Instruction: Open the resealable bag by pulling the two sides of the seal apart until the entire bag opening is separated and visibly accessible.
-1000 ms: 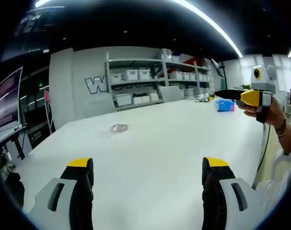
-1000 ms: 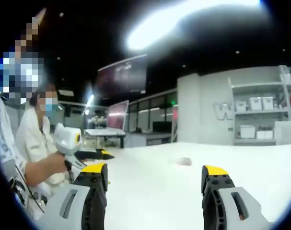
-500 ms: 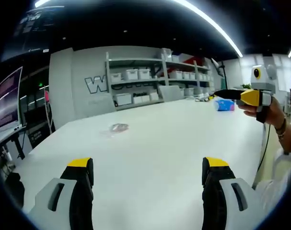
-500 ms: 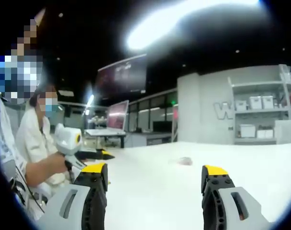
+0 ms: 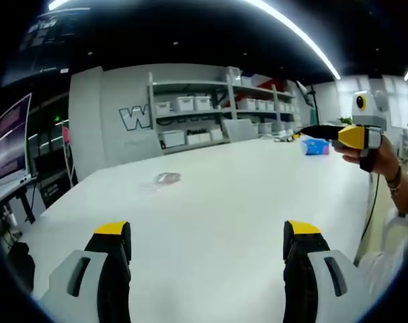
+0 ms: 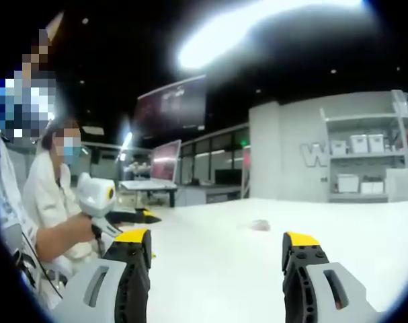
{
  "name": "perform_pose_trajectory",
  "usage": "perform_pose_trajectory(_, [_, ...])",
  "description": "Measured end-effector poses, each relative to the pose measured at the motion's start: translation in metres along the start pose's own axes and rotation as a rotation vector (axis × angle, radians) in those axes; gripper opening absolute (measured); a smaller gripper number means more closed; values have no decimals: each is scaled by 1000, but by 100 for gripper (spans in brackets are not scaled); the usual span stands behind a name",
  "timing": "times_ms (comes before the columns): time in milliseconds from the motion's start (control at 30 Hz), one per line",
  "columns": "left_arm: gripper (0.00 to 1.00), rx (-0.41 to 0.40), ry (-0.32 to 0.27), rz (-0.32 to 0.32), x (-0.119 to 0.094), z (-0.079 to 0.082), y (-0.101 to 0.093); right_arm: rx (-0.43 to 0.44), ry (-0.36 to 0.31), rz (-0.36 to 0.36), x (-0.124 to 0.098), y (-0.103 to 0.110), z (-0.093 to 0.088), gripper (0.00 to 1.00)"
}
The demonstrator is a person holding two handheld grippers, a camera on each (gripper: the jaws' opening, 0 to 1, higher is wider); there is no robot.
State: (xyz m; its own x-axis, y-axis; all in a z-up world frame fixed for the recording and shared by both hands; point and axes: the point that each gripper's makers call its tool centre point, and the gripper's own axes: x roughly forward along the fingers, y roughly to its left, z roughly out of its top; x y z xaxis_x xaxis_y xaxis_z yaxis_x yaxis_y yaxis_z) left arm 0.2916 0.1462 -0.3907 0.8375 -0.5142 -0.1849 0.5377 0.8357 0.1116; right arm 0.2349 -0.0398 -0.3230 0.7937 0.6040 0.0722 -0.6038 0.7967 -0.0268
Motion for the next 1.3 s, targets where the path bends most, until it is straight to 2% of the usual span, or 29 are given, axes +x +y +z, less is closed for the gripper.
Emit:
perform_pose_trajectory(1033, [92,-5,14,9,-1,-4,2,2,27,15,4,1,-8,78])
perform_pose_trajectory(1200, [92,-13,8,21,-2,0,8,-4,30,-1,5,-7,-8,77])
perform_pose_trajectory(1300, [92,-21,-2,26,0,3,11,-35,64,-14,8,-15,-10,77])
